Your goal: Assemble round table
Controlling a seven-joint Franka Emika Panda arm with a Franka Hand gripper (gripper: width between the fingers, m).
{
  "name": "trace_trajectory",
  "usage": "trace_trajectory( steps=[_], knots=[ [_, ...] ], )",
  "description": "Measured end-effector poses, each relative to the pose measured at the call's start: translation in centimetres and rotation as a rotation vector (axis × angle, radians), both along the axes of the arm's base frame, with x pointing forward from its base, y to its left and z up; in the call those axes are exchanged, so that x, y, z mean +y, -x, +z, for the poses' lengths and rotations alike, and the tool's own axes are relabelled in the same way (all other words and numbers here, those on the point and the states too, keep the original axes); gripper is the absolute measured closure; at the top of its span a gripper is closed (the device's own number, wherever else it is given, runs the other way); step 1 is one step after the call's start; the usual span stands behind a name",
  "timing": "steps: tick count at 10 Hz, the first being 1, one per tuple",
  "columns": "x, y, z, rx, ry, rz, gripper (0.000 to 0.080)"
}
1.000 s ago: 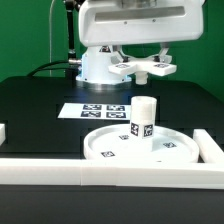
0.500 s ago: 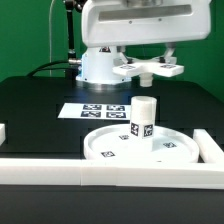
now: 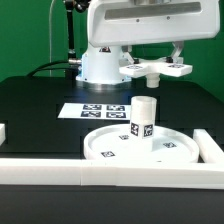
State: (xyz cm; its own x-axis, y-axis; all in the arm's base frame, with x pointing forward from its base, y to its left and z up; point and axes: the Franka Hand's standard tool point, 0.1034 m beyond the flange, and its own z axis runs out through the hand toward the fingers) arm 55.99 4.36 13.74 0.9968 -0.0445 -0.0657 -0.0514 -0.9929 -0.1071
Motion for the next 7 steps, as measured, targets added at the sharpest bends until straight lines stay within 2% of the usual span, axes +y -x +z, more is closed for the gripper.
trace_trajectory(
  steps=[7],
  knots=[
    [-0.6, -0.1, -1.5, 0.006, 0.004, 0.03, 0.0348]
  ],
)
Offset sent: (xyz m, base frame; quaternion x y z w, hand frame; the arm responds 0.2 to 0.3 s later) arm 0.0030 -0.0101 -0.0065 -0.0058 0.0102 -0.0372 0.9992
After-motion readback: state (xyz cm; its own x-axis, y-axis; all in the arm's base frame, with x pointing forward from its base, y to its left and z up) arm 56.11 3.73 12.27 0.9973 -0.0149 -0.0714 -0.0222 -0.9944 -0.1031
